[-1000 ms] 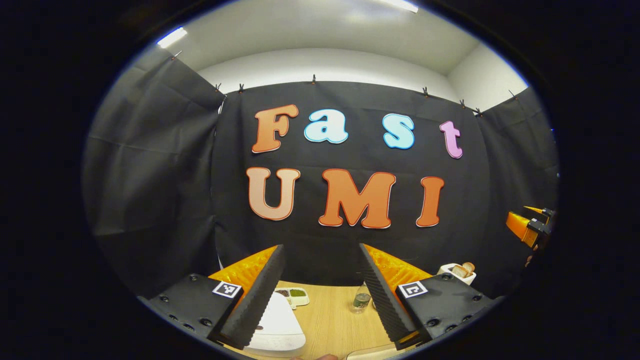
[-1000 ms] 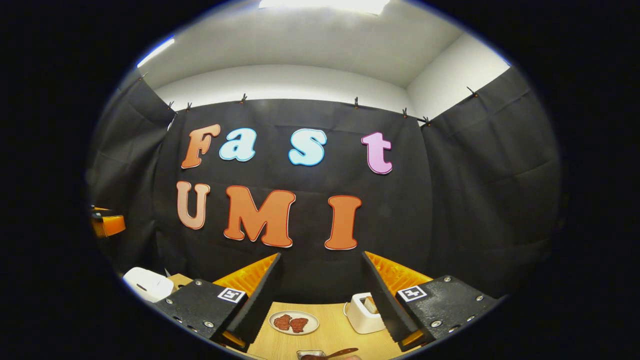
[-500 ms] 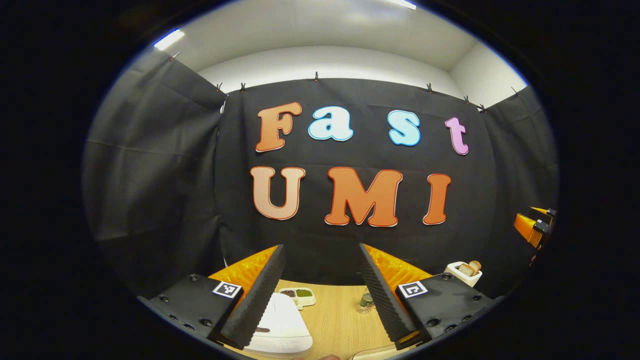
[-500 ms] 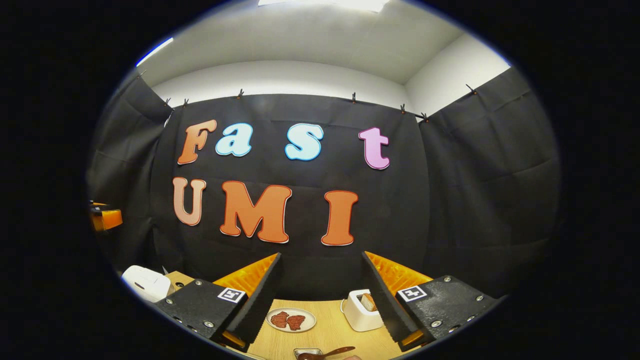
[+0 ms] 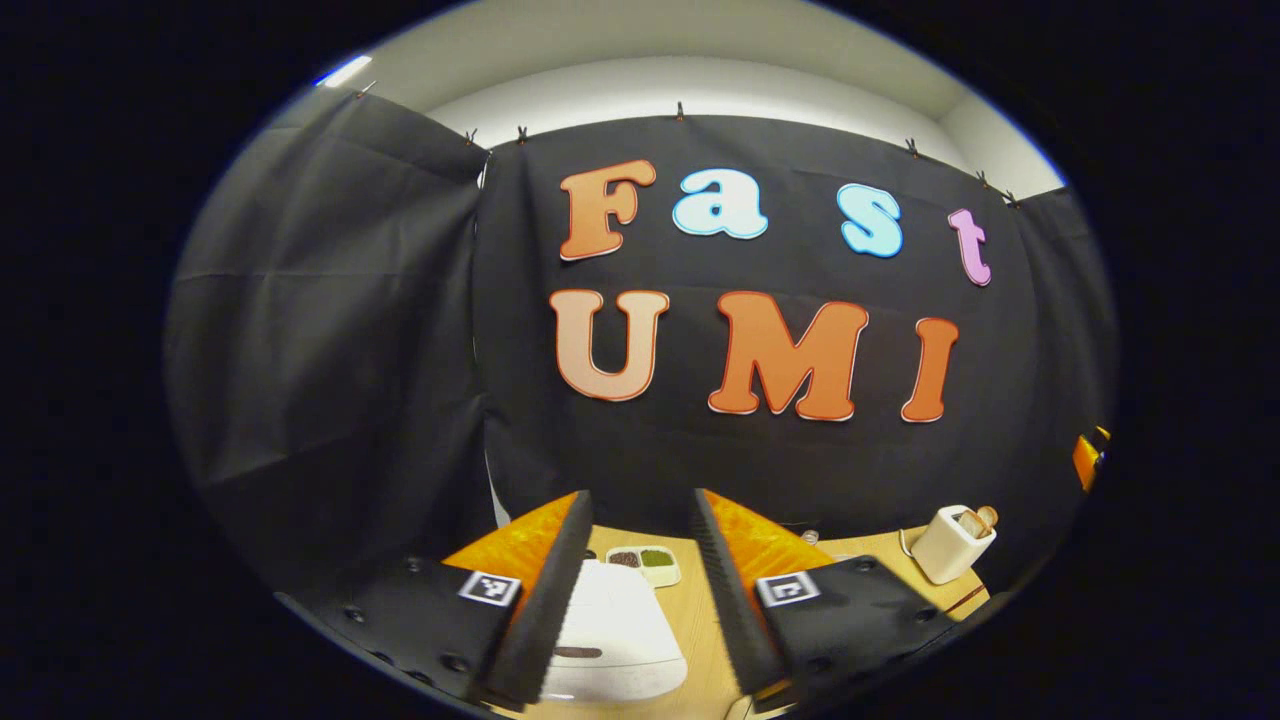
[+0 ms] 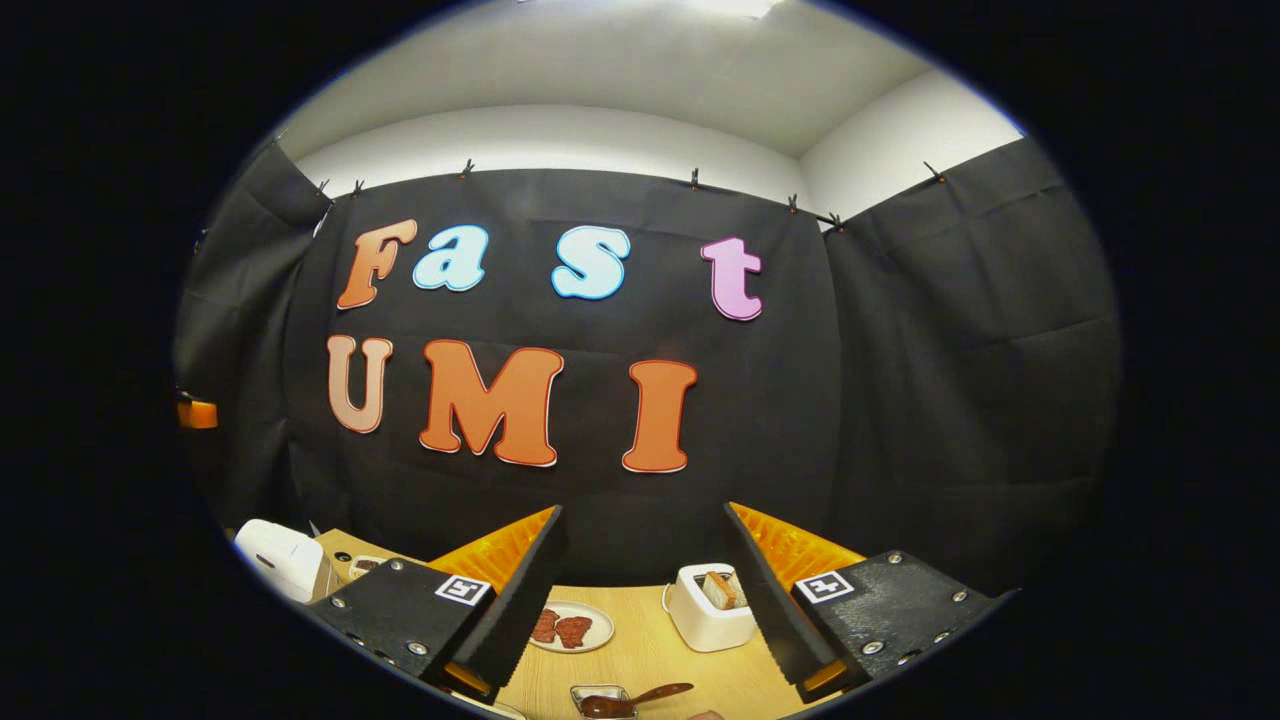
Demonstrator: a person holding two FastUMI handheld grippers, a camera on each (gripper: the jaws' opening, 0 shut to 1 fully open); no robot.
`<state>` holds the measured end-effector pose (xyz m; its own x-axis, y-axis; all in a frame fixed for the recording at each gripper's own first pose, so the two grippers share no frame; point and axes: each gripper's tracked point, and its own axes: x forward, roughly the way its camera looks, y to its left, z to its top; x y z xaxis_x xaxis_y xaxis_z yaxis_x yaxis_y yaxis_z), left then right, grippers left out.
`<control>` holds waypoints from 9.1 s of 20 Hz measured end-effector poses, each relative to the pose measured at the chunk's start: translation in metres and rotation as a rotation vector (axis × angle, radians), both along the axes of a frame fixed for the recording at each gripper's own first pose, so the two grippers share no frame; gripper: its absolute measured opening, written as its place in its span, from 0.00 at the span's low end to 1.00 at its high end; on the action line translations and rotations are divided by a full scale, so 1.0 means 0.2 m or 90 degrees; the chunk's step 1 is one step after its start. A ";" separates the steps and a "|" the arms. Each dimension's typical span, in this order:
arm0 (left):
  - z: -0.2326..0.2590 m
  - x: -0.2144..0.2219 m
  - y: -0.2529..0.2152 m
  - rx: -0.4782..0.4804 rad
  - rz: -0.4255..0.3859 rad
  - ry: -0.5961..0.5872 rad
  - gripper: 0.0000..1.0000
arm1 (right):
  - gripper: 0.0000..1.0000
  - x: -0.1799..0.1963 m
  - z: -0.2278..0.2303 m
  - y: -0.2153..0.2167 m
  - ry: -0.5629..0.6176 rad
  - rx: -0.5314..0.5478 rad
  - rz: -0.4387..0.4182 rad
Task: Close the left gripper, press the button to open the rice cooker; take a wooden spoon from the chopstick holder with the right hand, scoop a spoonful of rice and pour it into the rice cooker, then put the wooden spoon back into the chopstick holder.
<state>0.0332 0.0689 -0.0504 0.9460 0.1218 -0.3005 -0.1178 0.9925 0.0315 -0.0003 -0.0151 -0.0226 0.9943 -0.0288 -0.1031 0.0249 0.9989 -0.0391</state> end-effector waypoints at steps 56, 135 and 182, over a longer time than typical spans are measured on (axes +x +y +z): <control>-0.01 -0.03 0.15 0.022 0.045 -0.004 0.06 | 0.96 -0.20 -1.17 -0.14 0.357 0.057 -0.052; -0.55 -0.07 -0.08 -0.036 -0.203 0.075 0.97 | 0.09 -0.81 -1.62 1.04 0.312 -0.080 0.051; -0.44 -0.01 -0.03 -0.075 -0.131 0.024 0.97 | 0.09 -0.44 -1.15 0.87 0.415 1.062 0.036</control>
